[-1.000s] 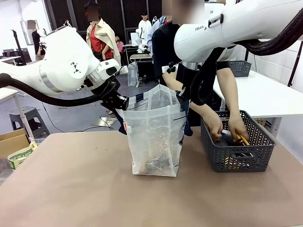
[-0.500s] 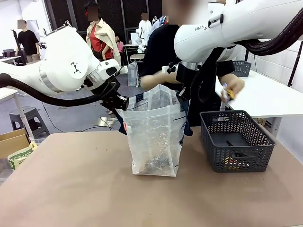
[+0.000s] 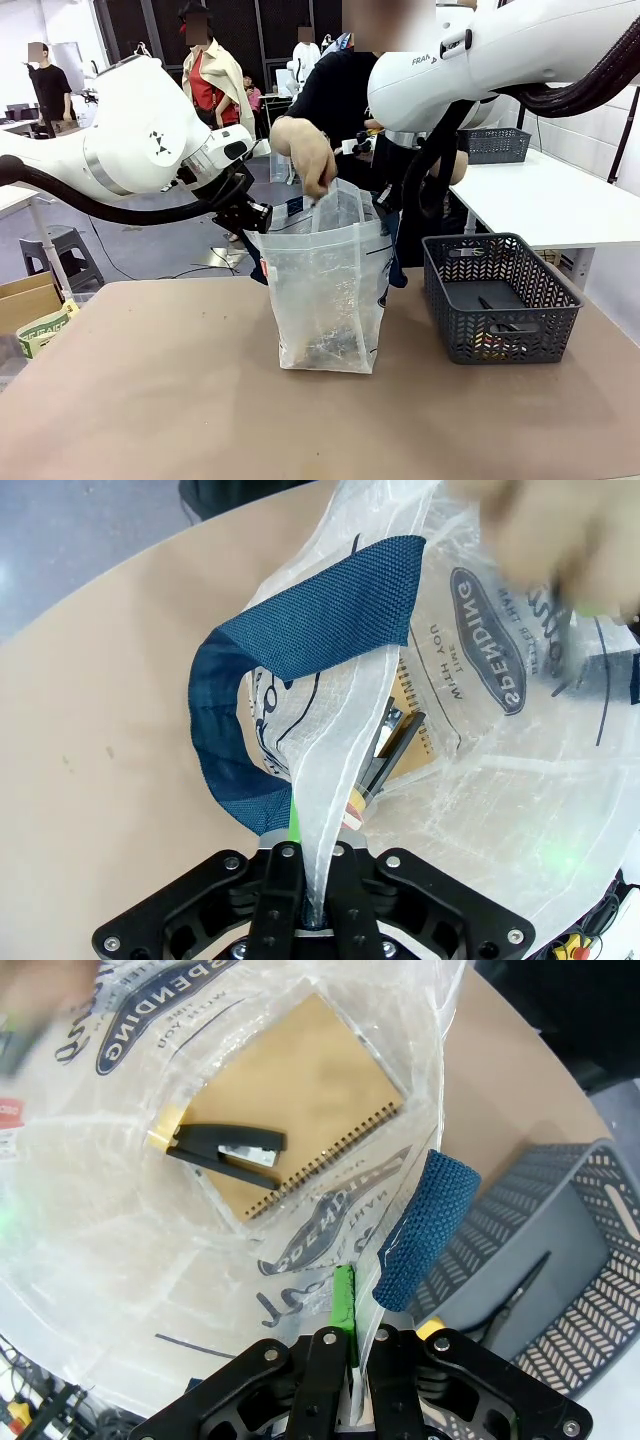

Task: Transfer purchased items from the store into the shopping bag.
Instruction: Move the Reusable shopping bag to the right side of the table.

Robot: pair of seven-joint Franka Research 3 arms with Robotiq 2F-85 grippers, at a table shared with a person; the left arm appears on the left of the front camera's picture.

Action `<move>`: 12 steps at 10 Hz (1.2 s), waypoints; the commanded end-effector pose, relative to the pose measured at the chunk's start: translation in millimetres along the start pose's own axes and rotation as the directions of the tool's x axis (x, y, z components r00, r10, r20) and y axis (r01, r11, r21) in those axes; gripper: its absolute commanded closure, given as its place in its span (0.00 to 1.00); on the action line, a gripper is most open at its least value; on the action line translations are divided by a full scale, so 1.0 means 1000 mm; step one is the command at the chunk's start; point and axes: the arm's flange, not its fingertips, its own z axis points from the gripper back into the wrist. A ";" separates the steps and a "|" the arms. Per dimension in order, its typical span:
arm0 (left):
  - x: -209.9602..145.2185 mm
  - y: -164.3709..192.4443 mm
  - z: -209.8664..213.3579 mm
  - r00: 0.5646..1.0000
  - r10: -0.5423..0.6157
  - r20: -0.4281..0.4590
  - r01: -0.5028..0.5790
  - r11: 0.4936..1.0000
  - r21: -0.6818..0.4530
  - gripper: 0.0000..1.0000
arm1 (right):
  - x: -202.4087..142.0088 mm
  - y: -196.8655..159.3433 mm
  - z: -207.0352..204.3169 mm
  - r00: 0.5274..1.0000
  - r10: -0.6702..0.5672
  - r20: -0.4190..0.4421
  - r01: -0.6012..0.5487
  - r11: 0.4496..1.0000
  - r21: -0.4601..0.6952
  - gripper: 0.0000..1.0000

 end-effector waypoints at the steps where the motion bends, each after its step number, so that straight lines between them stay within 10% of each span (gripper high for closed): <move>1: 0.000 0.000 0.000 1.000 0.010 0.001 -0.010 1.000 0.014 1.00 | 0.001 -0.001 0.001 1.000 -0.004 -0.003 0.004 1.000 -0.003 1.00; 12: 0.000 0.000 0.000 1.000 0.010 0.001 -0.010 1.000 0.014 1.00 | 0.001 -0.001 0.001 1.000 -0.004 -0.003 0.004 1.000 -0.003 1.00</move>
